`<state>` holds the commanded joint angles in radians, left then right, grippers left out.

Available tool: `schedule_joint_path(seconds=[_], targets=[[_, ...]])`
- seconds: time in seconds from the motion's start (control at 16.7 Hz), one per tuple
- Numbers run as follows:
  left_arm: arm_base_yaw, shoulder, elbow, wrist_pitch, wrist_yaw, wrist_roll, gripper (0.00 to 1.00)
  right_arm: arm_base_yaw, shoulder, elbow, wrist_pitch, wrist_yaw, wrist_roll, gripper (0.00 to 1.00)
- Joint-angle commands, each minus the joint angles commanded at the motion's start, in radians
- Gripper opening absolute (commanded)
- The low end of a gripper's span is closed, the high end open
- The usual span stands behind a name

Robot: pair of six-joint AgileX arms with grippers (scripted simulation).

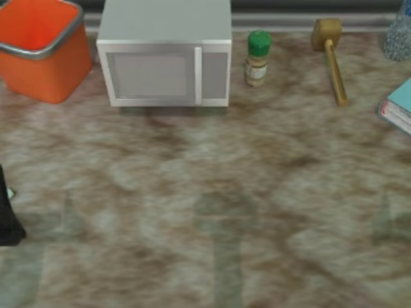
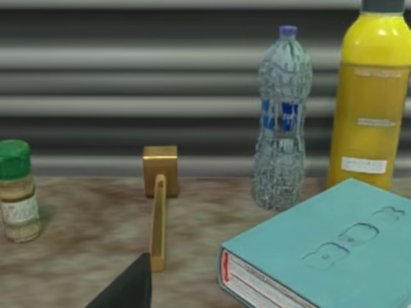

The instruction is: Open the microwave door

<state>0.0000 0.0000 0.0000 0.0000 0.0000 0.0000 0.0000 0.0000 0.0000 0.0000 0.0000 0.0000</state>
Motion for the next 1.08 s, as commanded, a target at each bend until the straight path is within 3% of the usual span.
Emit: schedule_joint_path(seconds=[0.24,0.48,1.08], targets=[[-0.014,0.031,0.03,-0.012,-0.008,-0.01,1.0,0.0,0.0,0.0,0.0,0.0,0.0,1.0],[-0.089,0.22,0.204,-0.079,-0.055,-0.069,1.0,0.0,0.0,0.0,0.0,0.0,0.0,1.0],[-0.406,1.202,0.997,-0.33,-0.249,-0.342,1.0,0.0,0.0,0.0,0.0,0.0,0.0,1.0]])
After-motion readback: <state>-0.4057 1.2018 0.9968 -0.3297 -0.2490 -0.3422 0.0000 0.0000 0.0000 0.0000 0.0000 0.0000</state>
